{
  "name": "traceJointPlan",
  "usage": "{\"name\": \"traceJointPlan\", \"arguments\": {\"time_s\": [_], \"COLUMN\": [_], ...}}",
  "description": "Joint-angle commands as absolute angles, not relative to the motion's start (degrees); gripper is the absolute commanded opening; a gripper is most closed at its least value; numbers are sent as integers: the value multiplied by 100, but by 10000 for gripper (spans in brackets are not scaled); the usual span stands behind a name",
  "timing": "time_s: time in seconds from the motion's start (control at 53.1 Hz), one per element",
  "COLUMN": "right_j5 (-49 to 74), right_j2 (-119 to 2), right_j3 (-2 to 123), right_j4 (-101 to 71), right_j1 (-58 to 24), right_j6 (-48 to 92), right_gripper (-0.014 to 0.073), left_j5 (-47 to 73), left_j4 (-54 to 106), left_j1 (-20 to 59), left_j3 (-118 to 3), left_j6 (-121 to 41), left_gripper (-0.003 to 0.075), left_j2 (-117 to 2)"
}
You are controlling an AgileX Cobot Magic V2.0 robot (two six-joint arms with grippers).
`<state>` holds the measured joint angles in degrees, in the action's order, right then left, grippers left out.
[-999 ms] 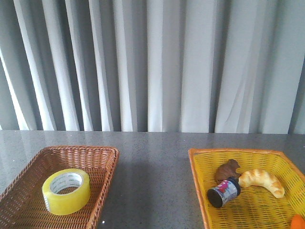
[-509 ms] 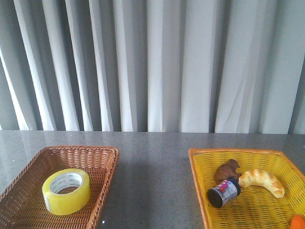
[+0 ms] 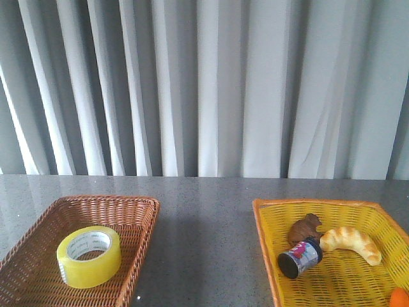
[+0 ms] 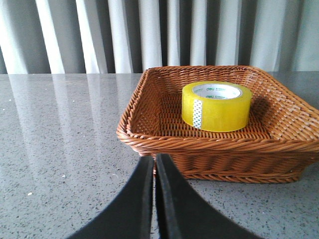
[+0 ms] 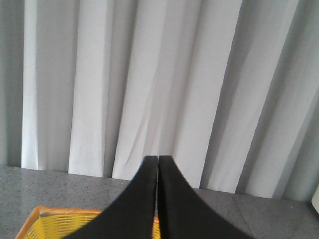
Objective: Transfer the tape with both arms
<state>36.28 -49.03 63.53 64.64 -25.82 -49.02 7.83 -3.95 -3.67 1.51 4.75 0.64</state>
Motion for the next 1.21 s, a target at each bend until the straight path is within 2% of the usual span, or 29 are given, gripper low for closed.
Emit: {"name": "traceJointPlan", "arguments": {"time_s": [0.0, 1.018, 1.112, 1.187], "right_j5": [3439, 3446, 3448, 3489], "right_j2": [-4865, -4875, -4939, -4939], "right_j3": [6482, 6482, 6482, 6482], "right_j4": [6753, 6702, 6393, 5587], "right_j1": [-2581, -2581, -2581, -2581], "right_j6": [-4907, -4895, -4537, -3660], "right_gripper": [-5, -5, -5, -5], "left_j5": [380, 379, 379, 379], "left_j4": [-322, -327, -327, -327], "left_j1": [-387, -207, -207, -207], "left_j3": [23, -8, -8, -8], "left_j6": [525, 525, 525, 525], "left_gripper": [-7, -7, -7, -7], "left_j2": [179, 161, 161, 161]}}
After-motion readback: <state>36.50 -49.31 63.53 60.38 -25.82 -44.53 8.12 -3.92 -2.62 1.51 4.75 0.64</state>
